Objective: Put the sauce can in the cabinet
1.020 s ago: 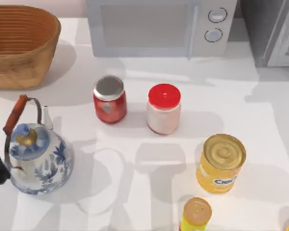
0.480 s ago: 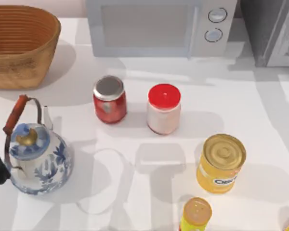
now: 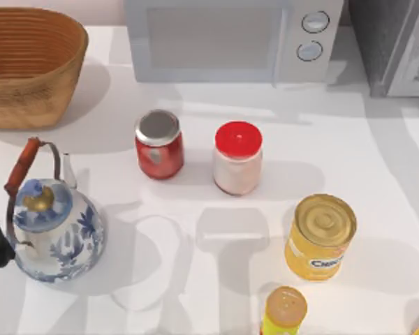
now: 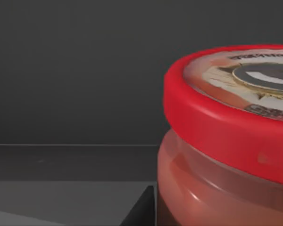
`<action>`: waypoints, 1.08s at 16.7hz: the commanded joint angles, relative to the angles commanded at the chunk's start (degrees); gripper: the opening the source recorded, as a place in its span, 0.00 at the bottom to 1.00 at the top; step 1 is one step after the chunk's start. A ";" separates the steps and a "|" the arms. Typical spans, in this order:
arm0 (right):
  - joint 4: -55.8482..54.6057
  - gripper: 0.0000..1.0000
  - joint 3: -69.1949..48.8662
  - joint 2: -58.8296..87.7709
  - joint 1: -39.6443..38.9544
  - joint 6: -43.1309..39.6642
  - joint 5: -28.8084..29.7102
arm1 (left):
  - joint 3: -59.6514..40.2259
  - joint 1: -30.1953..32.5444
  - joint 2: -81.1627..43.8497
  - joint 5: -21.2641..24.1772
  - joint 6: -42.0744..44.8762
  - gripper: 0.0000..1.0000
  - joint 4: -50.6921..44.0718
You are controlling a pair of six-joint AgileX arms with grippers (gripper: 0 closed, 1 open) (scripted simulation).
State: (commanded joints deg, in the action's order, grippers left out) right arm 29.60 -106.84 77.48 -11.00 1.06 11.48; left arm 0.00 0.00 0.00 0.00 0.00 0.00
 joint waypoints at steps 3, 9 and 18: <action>-0.04 0.00 0.20 -0.11 0.16 0.11 -0.07 | 0.00 0.00 0.00 0.00 0.00 1.00 0.00; -0.83 0.00 -5.64 6.74 1.16 0.05 -1.00 | 0.00 0.00 0.00 0.00 0.00 1.00 0.00; -2.66 0.00 -15.20 17.80 3.12 0.14 -2.57 | 0.00 0.00 0.00 0.00 0.00 1.00 0.00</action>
State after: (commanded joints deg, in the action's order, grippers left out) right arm 26.94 -122.04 95.28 -7.88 1.21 8.91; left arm 0.00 0.00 0.00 0.00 0.00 0.00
